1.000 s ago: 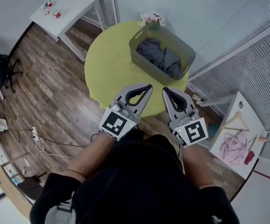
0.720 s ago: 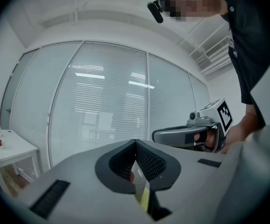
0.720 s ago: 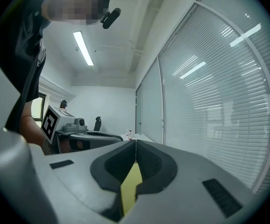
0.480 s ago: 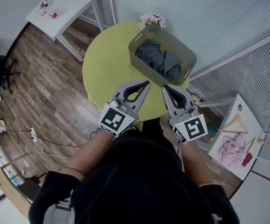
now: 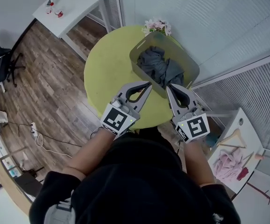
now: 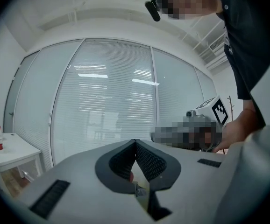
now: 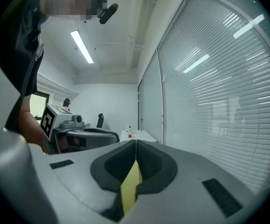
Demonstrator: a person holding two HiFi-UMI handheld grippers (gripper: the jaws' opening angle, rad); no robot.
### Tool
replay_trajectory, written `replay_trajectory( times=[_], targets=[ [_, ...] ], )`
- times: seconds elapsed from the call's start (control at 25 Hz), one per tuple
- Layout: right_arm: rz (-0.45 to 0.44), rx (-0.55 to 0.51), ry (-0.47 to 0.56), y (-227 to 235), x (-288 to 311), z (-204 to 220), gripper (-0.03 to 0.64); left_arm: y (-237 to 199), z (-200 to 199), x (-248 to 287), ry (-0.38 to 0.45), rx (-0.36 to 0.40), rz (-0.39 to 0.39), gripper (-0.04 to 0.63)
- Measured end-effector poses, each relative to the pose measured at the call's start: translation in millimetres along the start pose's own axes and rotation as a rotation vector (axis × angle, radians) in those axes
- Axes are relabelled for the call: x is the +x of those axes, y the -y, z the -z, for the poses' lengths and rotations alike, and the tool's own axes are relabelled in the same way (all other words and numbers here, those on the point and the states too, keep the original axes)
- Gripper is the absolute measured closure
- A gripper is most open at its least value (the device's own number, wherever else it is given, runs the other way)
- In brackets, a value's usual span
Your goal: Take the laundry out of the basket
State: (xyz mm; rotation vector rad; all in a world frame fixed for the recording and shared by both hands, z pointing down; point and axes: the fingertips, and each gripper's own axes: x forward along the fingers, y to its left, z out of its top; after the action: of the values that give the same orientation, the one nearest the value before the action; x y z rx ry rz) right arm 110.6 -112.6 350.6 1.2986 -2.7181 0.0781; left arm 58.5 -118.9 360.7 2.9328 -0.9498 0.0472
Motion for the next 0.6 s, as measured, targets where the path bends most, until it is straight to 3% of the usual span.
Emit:
replay_trajectory(
  times=[0.6],
  targets=[
    [-0.036, 0.004, -0.094, 80.7, 41.0, 28.7, 0.594, -44.8, 12.4, 72.2, -0.011, 0.021, -0.071, 0.592]
  ],
)
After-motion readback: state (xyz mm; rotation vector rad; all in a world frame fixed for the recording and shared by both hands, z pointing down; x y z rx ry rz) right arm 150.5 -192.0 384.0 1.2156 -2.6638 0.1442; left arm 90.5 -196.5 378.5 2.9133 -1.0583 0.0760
